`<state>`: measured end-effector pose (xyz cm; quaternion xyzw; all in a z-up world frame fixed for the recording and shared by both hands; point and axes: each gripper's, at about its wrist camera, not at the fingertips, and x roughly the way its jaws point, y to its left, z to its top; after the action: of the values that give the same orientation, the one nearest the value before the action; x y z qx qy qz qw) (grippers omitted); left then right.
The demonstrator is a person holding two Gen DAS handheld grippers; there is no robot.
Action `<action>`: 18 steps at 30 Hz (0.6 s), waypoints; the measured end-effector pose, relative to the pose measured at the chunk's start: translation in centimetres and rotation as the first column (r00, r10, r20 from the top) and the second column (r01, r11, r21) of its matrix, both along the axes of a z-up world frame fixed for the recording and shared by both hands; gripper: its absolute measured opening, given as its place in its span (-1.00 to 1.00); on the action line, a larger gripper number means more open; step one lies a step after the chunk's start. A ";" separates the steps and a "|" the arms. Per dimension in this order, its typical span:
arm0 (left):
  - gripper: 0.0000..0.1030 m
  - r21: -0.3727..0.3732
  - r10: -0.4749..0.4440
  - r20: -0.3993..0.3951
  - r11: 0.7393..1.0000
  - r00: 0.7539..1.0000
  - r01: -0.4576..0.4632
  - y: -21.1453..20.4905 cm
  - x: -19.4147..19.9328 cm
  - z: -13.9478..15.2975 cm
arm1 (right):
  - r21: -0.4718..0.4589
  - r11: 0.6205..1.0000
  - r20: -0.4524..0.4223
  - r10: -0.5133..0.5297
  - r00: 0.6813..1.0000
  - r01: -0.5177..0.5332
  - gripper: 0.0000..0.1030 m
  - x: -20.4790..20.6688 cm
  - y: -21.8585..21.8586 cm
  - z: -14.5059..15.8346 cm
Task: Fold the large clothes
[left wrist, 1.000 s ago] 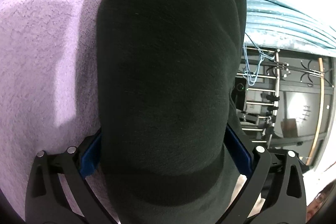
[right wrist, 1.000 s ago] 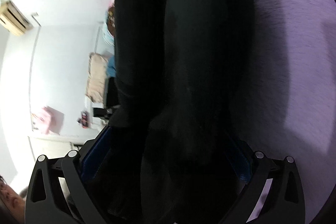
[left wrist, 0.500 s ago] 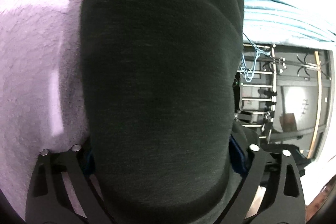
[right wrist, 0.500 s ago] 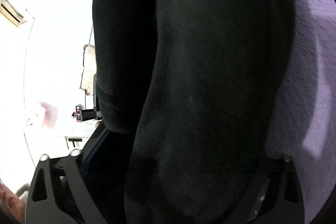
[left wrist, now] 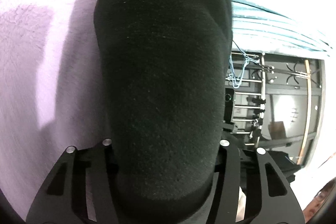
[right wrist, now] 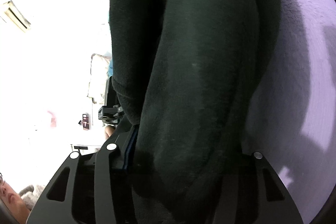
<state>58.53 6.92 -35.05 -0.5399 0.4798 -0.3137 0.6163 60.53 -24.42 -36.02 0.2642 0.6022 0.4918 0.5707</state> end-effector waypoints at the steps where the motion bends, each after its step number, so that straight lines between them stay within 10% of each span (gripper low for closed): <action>1: -0.05 -0.003 -0.004 0.010 1.000 1.000 0.004 -0.2 -0.3 0.6 | 0.013 1.000 0.007 -0.010 1.000 0.010 -0.10 -0.8 -0.3 0.7; 18: -0.04 -0.019 0.008 0.011 1.000 1.000 -0.008 1.0 -16.4 8.5 | 0.011 0.998 0.069 0.065 0.996 -0.066 -0.09 -17.1 3.4 8.7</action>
<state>42.17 7.96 -26.59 -0.5459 0.4712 -0.3189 0.6150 43.43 -21.04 -27.27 0.2312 0.5873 0.5229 0.5729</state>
